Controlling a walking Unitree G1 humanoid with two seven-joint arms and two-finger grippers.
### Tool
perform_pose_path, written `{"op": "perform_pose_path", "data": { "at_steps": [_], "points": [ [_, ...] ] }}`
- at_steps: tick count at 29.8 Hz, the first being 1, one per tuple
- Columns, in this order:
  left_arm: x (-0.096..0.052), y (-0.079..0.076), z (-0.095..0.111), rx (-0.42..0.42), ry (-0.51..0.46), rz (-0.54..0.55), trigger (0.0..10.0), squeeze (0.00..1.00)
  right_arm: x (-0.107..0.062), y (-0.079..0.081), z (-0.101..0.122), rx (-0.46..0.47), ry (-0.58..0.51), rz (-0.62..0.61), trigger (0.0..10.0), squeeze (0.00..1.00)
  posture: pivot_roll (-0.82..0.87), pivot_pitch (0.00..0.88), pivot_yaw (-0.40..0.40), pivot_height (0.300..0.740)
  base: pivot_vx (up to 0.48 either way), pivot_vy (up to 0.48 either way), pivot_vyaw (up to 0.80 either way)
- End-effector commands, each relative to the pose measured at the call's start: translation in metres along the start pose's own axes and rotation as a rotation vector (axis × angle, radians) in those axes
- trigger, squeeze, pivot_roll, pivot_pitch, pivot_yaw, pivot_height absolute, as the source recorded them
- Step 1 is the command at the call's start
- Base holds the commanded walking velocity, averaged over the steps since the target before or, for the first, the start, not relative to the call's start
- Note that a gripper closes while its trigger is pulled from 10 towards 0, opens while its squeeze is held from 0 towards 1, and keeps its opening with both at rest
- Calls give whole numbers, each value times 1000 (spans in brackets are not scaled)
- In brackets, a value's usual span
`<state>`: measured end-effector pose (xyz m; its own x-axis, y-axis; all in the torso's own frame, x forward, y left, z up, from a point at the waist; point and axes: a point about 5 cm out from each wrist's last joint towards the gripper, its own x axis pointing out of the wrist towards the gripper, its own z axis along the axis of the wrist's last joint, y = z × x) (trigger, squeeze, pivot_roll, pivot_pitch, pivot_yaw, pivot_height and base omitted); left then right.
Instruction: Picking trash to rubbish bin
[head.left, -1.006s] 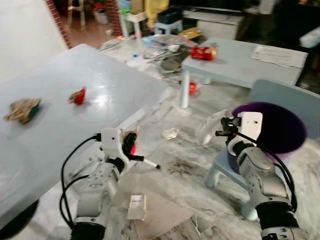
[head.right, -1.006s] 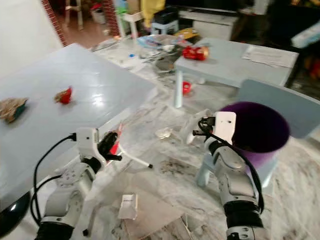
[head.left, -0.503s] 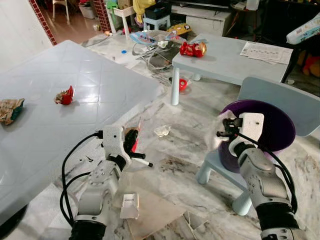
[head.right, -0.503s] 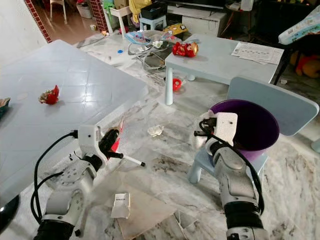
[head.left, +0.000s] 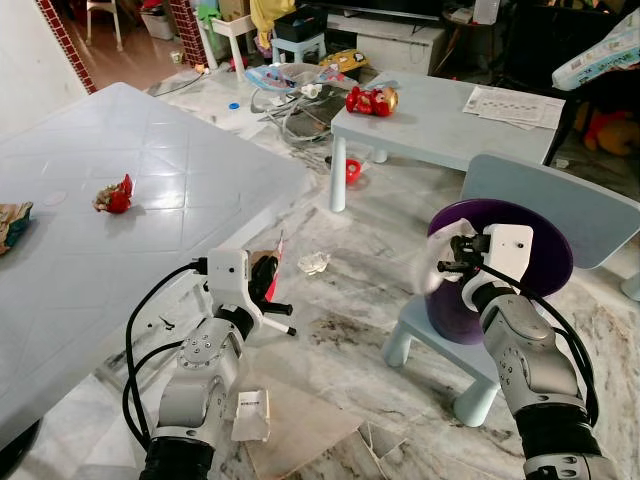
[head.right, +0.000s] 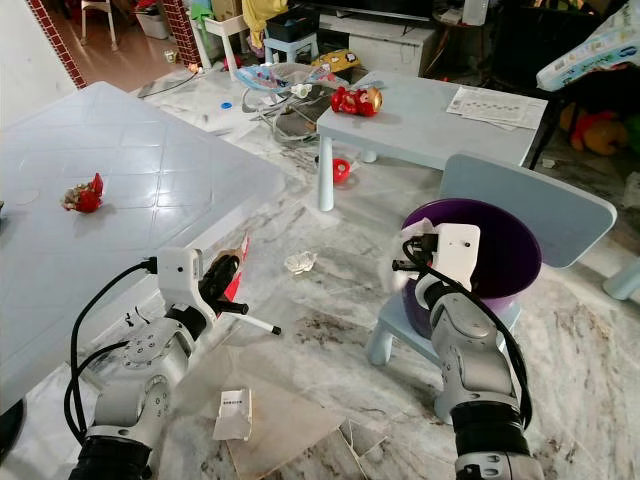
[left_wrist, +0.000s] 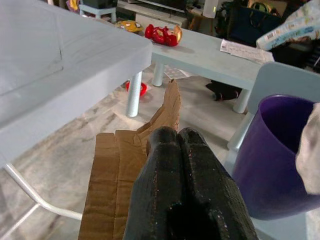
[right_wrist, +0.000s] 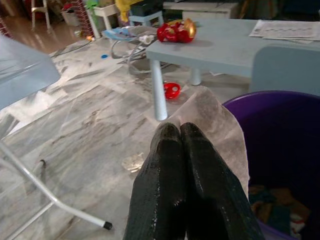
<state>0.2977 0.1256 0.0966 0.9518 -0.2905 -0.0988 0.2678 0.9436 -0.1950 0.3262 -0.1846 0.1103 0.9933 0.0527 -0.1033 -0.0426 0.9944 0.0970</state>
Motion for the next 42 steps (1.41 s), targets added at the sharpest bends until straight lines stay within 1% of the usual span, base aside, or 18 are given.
{"op": "perform_pose_path", "data": {
  "at_steps": [1,5,14,17,24,31,42],
  "points": [
    [-2,3,1,7,-3,5,0,0,1,2,3,-8,-9,8,0,0,-34,40,65,740,0,0,0],
    [-2,3,1,7,-3,9,0,0,1,2,3,-8,-8,10,0,0,-36,40,65,740,0,-60,0],
    [-2,1,0,-3,-1,-1,0,0,-1,0,0,-3,10,3,0,0,-38,42,63,740,0,-381,0],
    [-2,1,0,-5,0,-1,0,0,-1,0,0,-2,13,3,0,0,-39,42,61,740,0,-369,-550],
    [-2,2,0,-20,0,12,0,0,0,-2,2,-8,3,1,0,0,-40,46,59,740,0,0,-646],
    [-1,2,2,-23,-12,12,0,0,0,-2,2,-3,6,0,0,0,-41,45,59,740,0,0,0],
    [2,6,4,7,-18,26,0,0,0,-3,4,-4,-2,-6,0,0,-46,40,64,740,0,0,0]
  ]
}}
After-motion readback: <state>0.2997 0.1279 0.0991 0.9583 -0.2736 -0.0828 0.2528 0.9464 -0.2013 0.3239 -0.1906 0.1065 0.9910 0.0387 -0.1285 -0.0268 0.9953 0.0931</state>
